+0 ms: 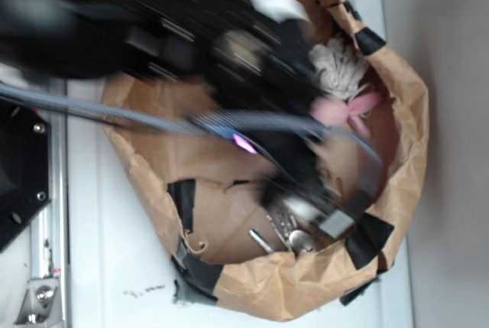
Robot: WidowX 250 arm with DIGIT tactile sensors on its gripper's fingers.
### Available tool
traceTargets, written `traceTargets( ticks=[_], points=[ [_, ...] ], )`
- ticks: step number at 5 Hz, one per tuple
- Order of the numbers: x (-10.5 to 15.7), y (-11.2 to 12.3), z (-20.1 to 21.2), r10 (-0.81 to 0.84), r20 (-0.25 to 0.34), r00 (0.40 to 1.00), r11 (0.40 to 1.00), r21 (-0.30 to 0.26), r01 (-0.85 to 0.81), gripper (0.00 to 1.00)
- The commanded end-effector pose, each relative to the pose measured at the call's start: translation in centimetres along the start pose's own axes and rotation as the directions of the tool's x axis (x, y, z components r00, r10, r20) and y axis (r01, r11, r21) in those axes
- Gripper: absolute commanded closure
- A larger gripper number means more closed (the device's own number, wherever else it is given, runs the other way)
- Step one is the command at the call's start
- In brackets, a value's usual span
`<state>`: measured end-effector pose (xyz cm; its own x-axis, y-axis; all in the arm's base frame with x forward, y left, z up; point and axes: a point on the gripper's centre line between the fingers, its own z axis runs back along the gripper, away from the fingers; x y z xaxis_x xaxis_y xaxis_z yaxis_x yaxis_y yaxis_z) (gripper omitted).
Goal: Grab the silver keys.
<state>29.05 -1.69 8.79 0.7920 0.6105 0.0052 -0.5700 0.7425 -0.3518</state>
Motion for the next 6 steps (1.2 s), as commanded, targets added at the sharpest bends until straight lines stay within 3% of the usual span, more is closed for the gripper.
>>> traceTargets(
  ticks=[1, 4, 6],
  points=[
    [2.2, -4.0, -0.7, 0.016, 0.078, 0.997, 1.0, -0.027, -0.014, 0.0],
    [-0.2, -1.1, 1.8, -0.069, -0.004, 0.998, 0.994, -0.088, 0.069, 0.0],
    [0.1, 1.1, 2.2, -0.041, 0.008, 0.999, 0.996, -0.08, 0.041, 0.0]
  ],
)
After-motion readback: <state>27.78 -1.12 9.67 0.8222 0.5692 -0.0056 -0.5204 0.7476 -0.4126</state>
